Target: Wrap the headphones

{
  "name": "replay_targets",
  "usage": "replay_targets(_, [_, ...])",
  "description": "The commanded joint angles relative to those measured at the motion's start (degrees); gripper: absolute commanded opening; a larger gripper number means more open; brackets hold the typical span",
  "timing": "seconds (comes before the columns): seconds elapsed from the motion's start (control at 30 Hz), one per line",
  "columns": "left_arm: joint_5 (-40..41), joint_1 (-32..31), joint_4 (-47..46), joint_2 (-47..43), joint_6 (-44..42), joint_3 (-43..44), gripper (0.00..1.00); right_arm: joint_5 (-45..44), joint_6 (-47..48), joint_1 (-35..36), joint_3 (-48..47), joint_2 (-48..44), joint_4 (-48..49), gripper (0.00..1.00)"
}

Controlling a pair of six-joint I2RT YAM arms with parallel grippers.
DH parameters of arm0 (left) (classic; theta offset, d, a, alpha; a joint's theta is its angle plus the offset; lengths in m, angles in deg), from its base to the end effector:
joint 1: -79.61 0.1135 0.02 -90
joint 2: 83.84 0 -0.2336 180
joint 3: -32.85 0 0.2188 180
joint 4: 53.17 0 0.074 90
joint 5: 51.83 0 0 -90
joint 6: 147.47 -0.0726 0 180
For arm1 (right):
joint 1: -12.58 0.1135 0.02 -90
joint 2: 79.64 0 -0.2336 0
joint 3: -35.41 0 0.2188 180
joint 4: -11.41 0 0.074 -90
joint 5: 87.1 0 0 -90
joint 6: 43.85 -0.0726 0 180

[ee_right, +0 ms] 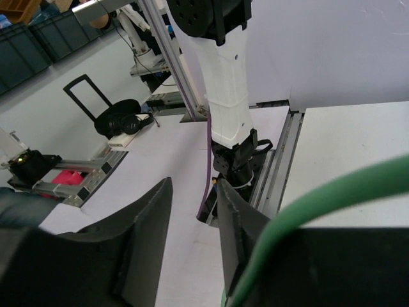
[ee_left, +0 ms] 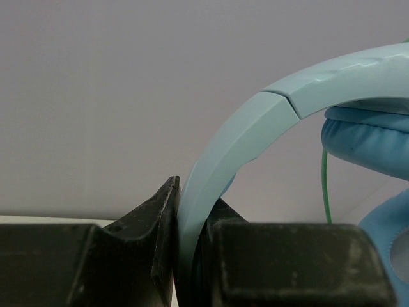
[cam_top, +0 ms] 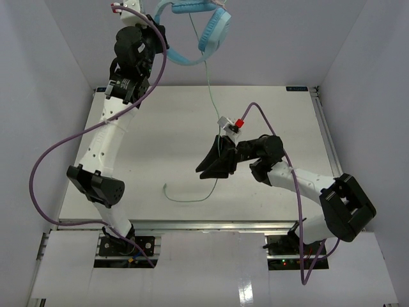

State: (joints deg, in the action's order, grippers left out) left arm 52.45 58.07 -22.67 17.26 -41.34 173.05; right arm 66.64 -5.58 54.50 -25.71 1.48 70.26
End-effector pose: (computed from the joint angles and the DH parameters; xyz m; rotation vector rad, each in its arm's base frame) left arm 0.3577 -0.1219 0.5023 -0.1396 1.4286 -0.3647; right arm 0.1590 0.2303 0.3360 -1.1436 1.0476 1.8440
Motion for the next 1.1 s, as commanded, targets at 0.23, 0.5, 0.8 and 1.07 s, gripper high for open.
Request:
replay_targets(0.23, [6.29, 1.23, -7.11, 0.05, -7.71, -6.73, 0.00, 0.58, 21.34, 1.50, -8.57, -1.43, -26.17, 0.21])
replay_targets(0.5, [6.48, 2.10, -8.42, -2.43, -15.42, -19.89, 0.00, -14.94, 66.86, 1.54, -30.93, -3.52, -85.85, 0.16])
replay_targets(0.8, [2.23, 2.20, -7.40, -4.18, -22.40, -30.52, 0.00, -44.50, 89.80, 4.75, -48.80, 1.26, -114.17, 0.12])
replay_targets(1.07, [-2.62, 2.20, -5.14, -5.65, -24.14, -37.45, 0.00, -72.69, 102.82, 8.05, -45.93, -0.16, -108.88, 0.11])
